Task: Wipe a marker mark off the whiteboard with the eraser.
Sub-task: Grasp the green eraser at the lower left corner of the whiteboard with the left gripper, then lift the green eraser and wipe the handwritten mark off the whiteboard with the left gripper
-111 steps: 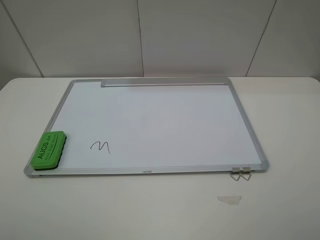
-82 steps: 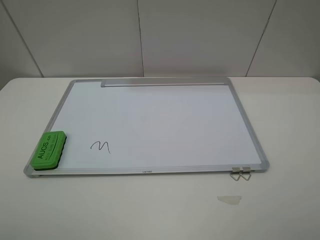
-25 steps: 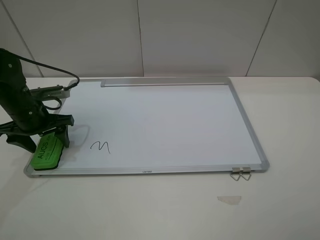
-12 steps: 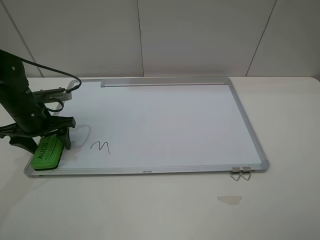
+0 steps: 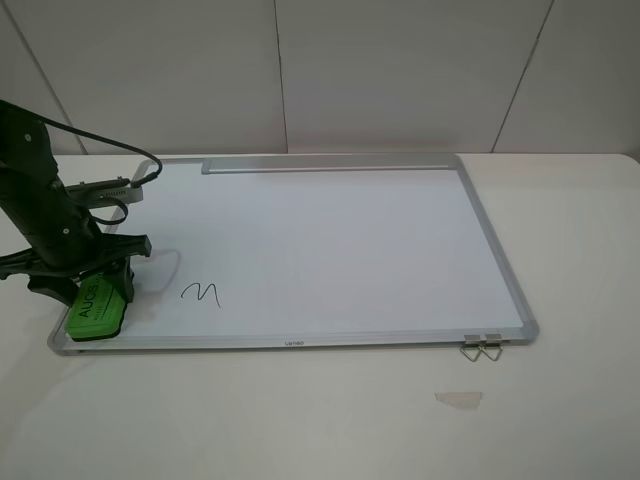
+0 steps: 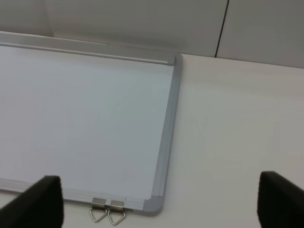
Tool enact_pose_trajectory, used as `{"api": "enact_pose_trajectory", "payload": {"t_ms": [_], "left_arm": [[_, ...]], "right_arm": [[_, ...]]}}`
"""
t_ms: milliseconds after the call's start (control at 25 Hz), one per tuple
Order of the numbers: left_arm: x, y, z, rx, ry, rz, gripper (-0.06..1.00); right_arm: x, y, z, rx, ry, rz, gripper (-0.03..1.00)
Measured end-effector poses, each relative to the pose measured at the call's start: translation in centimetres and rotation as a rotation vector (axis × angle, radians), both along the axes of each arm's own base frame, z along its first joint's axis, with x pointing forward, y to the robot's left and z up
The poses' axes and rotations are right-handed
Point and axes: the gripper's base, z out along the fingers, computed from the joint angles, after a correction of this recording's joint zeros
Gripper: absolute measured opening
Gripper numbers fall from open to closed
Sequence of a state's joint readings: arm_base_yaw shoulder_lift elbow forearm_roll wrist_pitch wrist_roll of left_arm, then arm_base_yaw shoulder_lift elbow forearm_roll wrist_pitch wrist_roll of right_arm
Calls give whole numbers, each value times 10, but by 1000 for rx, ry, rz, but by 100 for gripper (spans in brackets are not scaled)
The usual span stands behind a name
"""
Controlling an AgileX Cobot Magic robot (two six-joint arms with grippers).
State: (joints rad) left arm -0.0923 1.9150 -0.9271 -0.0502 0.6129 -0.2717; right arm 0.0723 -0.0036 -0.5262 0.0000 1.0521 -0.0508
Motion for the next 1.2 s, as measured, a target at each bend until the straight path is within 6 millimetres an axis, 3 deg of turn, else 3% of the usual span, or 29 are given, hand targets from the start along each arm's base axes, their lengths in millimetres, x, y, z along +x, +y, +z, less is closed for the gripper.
{"api": "enact_pose_trajectory", "payload": {"t_ms": [400,800,1200], "left_arm": [[-1,0,3,-3,7,-10,59],[3,-3,48,-37,-68,-120,59],[13,-25,71,-213,-98,-385,59]], "right_arm": [[0,0,0,0,0,0,82],[0,0,0,0,0,0,82],[0,0,0,0,0,0,82]]}}
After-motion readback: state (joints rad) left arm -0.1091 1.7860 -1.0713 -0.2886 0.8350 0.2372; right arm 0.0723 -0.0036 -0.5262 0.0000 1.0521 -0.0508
